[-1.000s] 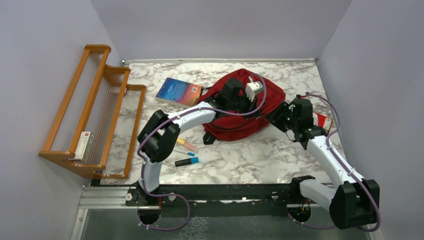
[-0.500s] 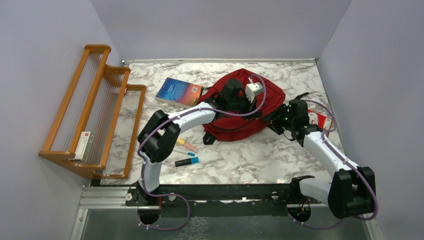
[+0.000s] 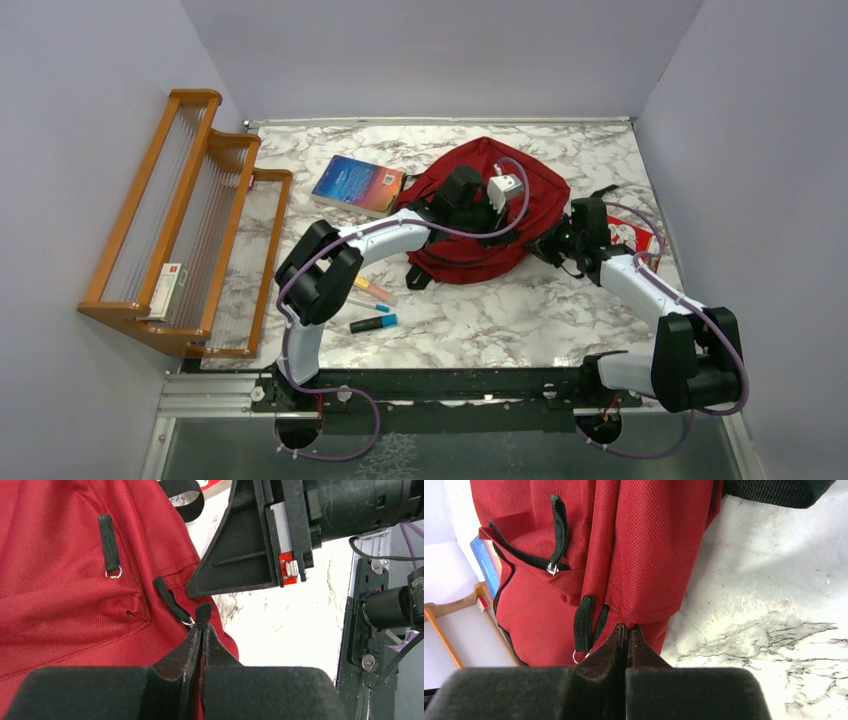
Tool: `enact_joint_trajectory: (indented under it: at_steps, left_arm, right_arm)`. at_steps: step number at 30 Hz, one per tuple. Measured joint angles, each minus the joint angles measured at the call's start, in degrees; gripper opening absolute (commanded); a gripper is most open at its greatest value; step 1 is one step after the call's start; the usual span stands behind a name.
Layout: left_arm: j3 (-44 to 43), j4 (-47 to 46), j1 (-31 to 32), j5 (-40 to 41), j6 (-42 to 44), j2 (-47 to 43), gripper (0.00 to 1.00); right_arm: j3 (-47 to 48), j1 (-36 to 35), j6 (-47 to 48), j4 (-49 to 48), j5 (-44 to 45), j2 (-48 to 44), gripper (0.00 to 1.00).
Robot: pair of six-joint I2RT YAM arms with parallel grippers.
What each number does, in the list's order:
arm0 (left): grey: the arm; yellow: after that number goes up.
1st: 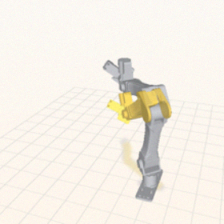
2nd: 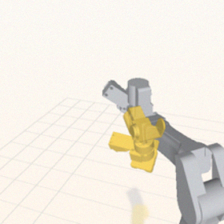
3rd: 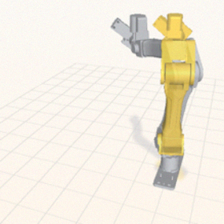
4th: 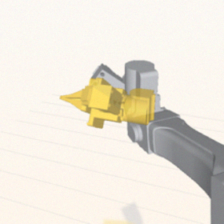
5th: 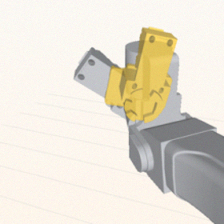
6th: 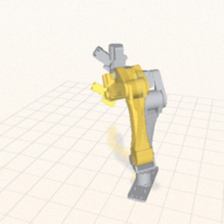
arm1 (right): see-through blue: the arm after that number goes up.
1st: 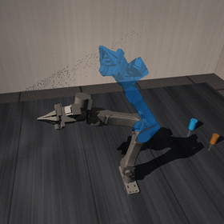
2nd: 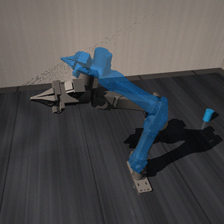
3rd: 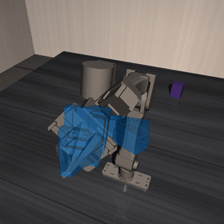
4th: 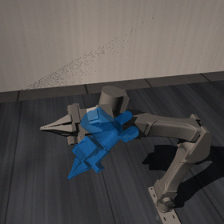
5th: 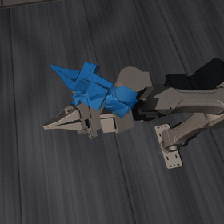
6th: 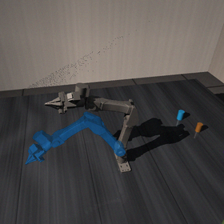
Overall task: Pack the student bag
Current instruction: Unzip the student bag at the center of the board.
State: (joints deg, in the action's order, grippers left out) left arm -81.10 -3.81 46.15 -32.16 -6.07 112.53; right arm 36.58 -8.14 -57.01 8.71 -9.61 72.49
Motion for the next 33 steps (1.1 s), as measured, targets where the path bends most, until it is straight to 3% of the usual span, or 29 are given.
enact_joint_trajectory:
  at_steps: [12,24,33]
  left_arm:
    - [3.23,0.50,-0.35,1.53,0.11,-1.49,0.00]
    - [6.93,4.15,-1.49,3.52,0.57,-8.70,0.00]
    - [12.37,7.06,-2.56,9.99,0.85,-16.61,0.00]
  right_arm:
    - [0.00,-0.15,0.07,0.44,4.31,-0.17,0.01]
    - [1.84,-0.15,1.42,2.14,12.26,-0.46,0.01]
    - [4.15,-0.15,4.48,4.13,15.98,-0.46,0.01]
